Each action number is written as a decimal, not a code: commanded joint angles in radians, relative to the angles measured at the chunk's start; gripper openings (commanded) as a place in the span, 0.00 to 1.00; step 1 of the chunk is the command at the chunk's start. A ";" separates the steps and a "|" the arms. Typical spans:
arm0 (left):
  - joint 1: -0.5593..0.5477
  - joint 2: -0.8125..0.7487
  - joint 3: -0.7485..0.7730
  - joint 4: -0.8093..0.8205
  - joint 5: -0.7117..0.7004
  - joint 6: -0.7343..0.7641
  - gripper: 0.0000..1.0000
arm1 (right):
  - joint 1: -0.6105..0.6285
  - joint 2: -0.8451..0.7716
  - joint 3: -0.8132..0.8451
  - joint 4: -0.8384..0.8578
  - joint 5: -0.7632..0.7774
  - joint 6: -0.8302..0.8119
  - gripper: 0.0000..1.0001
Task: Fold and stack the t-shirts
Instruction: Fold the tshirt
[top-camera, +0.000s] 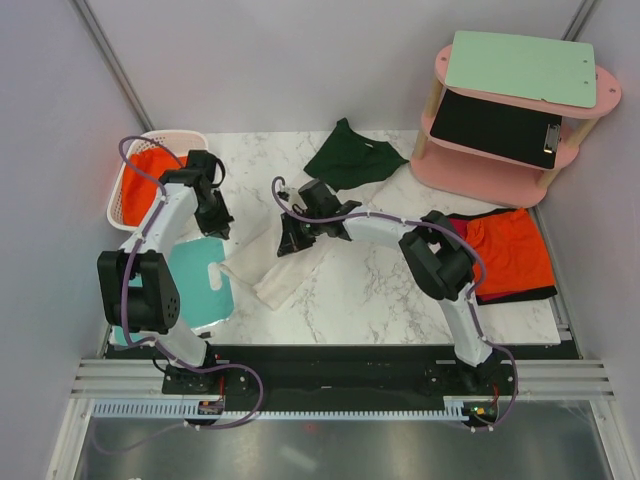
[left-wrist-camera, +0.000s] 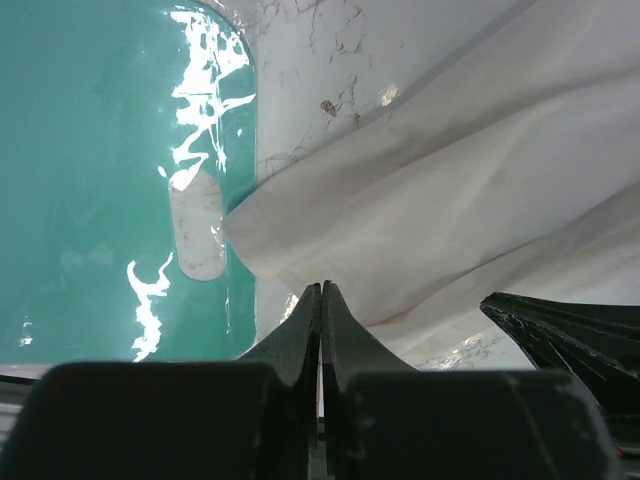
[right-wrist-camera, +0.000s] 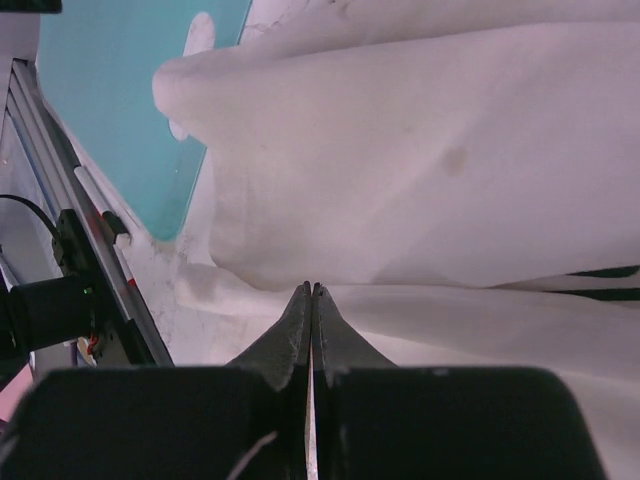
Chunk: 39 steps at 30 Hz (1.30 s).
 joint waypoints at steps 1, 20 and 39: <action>0.002 -0.036 -0.046 0.046 0.032 0.038 0.02 | 0.016 0.052 0.038 0.076 -0.049 0.049 0.00; 0.002 -0.043 -0.072 0.059 0.021 0.052 0.02 | 0.092 0.153 0.071 -0.115 -0.048 -0.015 0.00; 0.002 -0.023 -0.101 0.093 0.032 0.049 0.02 | 0.092 -0.221 -0.631 -0.309 0.150 -0.046 0.00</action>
